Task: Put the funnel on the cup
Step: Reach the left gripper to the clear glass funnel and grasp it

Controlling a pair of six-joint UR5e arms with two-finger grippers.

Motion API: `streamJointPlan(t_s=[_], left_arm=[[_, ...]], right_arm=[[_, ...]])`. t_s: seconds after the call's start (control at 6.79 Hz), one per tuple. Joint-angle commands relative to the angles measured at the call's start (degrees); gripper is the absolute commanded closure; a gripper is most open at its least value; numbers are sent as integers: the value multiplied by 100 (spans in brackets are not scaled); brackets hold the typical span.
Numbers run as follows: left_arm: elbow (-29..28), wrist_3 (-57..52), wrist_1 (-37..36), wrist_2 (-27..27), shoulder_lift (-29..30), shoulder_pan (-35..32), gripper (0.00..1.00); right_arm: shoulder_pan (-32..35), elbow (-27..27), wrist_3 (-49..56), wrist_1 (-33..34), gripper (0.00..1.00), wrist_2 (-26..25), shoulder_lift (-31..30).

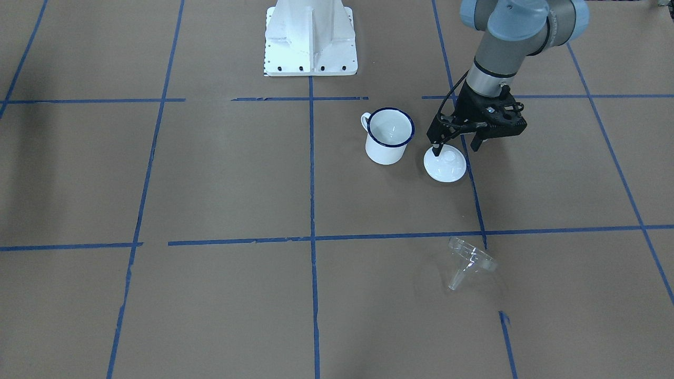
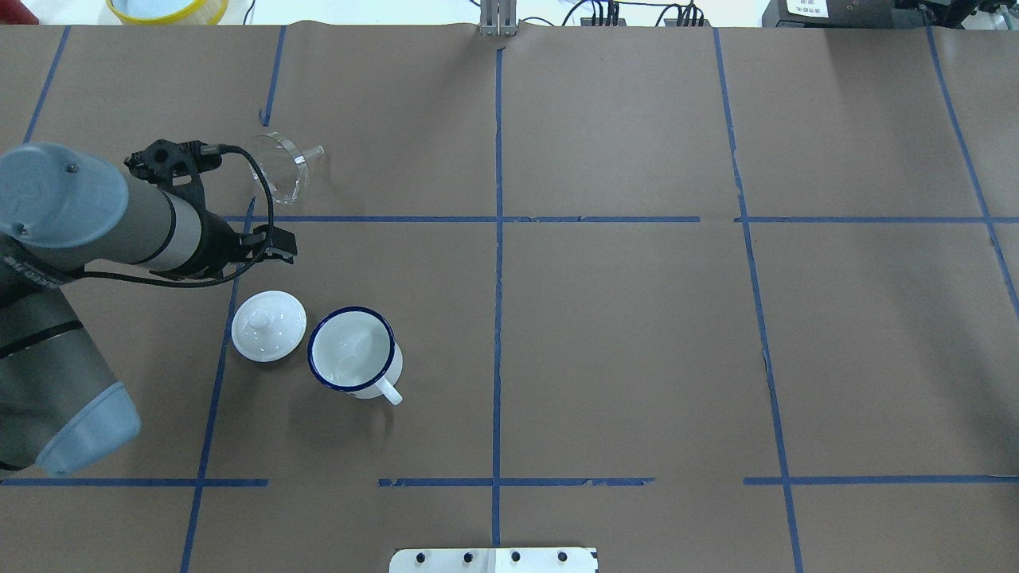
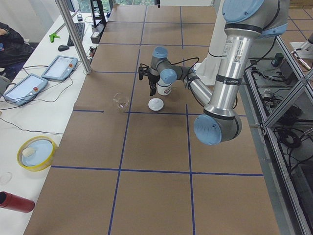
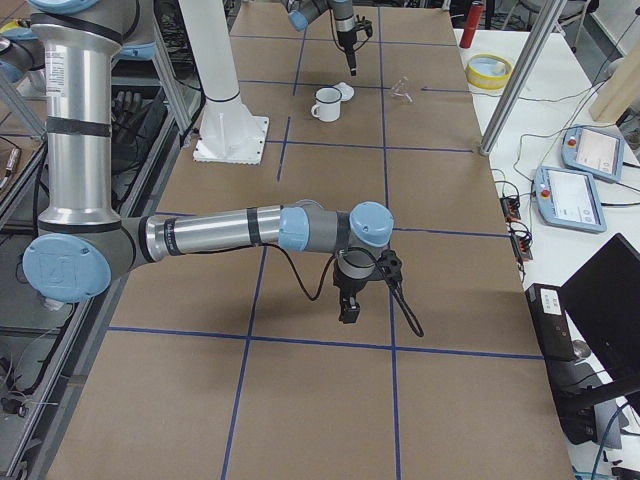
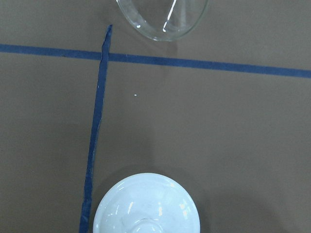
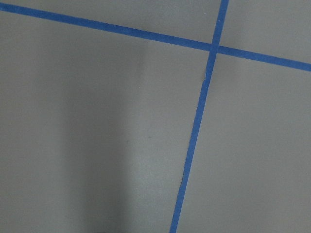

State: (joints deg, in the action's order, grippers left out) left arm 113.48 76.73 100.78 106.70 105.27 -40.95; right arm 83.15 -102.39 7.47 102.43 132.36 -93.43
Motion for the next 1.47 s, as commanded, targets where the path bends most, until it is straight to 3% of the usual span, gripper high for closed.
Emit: streamJointPlan(t_s=[0.0, 0.15, 0.59, 1.18, 1.33], left_arm=[[-358, 1540, 29, -261, 571, -246, 0], [-988, 2191, 91, -951, 1069, -238, 0], [-2379, 3338, 2178, -1966, 1136, -255, 0], [-3278, 3340, 3105, -2153, 1153, -378, 2], [-3305, 3331, 3106, -2153, 1188, -378, 18]], right_arm=[[0, -1, 0, -4, 0, 0, 0], [0, -1, 0, -4, 0, 0, 0], [0, -1, 0, -4, 0, 0, 0], [0, -1, 0, -4, 0, 0, 0], [0, -1, 0, -4, 0, 0, 0]])
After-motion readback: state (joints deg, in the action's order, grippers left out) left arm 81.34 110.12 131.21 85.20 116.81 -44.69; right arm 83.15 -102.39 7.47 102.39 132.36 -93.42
